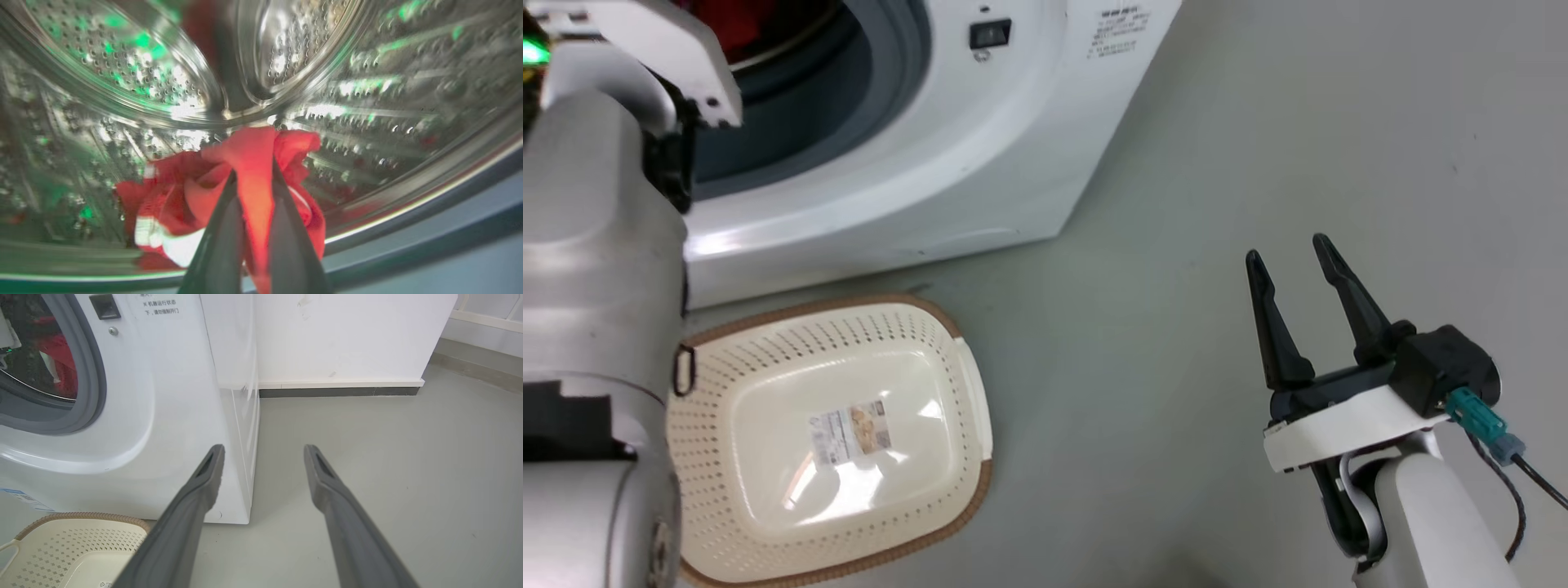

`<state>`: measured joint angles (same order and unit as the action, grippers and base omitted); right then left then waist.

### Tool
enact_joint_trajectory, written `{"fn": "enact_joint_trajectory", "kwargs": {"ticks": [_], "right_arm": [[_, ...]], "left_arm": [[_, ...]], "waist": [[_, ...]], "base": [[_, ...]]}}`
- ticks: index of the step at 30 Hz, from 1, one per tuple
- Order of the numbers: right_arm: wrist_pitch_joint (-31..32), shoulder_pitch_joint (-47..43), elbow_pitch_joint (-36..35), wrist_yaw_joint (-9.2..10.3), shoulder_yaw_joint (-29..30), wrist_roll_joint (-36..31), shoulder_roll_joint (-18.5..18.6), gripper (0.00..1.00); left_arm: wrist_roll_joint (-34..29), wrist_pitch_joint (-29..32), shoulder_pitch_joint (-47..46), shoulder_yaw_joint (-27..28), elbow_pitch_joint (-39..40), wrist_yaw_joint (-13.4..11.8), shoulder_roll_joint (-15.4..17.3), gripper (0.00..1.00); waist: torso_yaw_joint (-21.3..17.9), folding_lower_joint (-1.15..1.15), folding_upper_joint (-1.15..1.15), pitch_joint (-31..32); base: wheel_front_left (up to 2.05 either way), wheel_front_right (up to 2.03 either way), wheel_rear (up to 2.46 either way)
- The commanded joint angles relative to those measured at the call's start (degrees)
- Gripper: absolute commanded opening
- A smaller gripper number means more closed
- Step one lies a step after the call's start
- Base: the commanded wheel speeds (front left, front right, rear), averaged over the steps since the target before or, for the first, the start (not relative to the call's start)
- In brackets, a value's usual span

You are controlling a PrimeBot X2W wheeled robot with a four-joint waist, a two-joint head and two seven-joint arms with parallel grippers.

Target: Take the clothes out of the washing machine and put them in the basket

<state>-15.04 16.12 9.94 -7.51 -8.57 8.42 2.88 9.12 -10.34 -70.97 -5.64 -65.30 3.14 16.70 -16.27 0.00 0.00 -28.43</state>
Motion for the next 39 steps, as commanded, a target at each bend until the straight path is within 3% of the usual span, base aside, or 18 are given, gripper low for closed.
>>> {"fn": "enact_joint_trajectory", "kwargs": {"ticks": [1, 10, 25, 35, 39], "right_arm": [[-0.2, -1.3, 0.5, 0.04, 0.4, -0.4, 0.0, 1.0], [-0.2, -5.1, 2.3, 0.04, 1.6, -2.0, 0.0, 1.0], [2.2, -11.8, 0.6, 0.03, 4.7, -2.0, 0.0, 1.0], [4.0, -14.6, -2.0, 0.04, 5.9, -3.1, 0.0, 1.0], [4.4, -15.1, -2.9, 0.03, 5.9, -3.2, 0.0, 1.0]], "left_arm": [[0.0, -1.5, 1.8, -0.3, 0.3, -0.2, -0.7, 0.0], [2.6, -4.9, 10.9, 1.7, 6.2, -0.5, -3.0, 0.0], [2.0, -4.9, 35.4, 2.0, 36.8, 0.0, -5.9, 0.0], [1.6, -1.5, 50.5, -0.2, 64.8, -2.9, -8.1, 0.0], [1.7, 1.4, 58.1, -0.9, 72.0, -4.5, -8.7, 0.0]], "waist": [[3.1, 0.0, 0.0, 5.1], [6.0, 0.0, 0.0, 13.6], [11.2, 0.0, 0.0, 22.5], [15.8, 0.0, 0.0, 24.9], [16.7, 0.0, 0.0, 24.5]], "base": [[0.0, 0.0, 0.0], [0.0, 0.0, 0.0], [0.0, 0.0, 0.0], [0.0, 0.0, 0.0], [0.0, 0.0, 0.0]]}}
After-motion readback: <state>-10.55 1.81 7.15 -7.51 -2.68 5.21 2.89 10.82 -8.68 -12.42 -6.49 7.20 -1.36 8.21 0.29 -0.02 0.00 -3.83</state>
